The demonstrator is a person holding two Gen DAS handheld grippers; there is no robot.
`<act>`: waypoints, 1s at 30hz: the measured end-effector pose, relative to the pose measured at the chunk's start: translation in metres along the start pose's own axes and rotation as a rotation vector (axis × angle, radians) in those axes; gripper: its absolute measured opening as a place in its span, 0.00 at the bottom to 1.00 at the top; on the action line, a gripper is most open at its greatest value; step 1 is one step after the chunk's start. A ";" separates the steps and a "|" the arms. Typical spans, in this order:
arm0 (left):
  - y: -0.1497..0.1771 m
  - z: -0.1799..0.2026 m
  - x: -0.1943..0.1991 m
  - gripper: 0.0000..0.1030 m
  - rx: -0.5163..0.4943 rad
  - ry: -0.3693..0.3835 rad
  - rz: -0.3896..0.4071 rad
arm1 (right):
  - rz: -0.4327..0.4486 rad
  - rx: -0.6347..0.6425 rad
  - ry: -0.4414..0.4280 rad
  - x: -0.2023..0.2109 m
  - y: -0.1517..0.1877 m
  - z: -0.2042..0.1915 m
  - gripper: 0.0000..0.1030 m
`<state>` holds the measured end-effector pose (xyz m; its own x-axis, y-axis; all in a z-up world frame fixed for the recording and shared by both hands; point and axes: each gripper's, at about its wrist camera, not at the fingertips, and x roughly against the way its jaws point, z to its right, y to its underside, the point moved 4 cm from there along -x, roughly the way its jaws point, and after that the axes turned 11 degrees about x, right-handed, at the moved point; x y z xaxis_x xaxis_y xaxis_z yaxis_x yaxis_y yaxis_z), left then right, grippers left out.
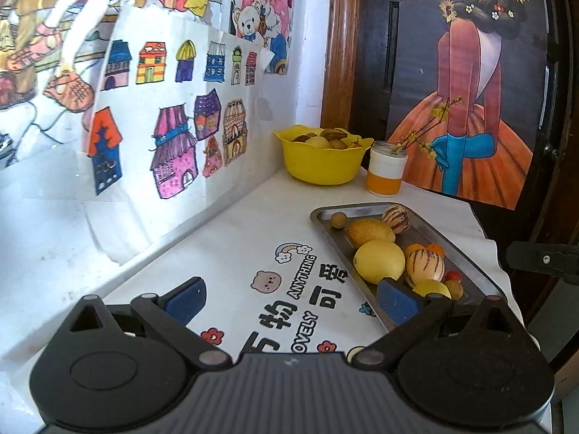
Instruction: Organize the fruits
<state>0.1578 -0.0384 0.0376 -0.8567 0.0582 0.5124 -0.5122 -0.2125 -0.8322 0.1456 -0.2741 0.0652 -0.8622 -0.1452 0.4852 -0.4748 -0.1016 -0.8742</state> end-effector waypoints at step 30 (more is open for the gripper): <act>0.064 -0.047 0.062 1.00 -0.003 0.000 0.073 | 0.097 0.120 0.100 0.063 0.083 -0.081 0.99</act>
<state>0.0695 -0.0024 0.0061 -0.8918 0.0426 0.4504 -0.4485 -0.2129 -0.8680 0.0377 -0.2124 0.0211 -0.9191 -0.0621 0.3891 -0.3692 -0.2096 -0.9054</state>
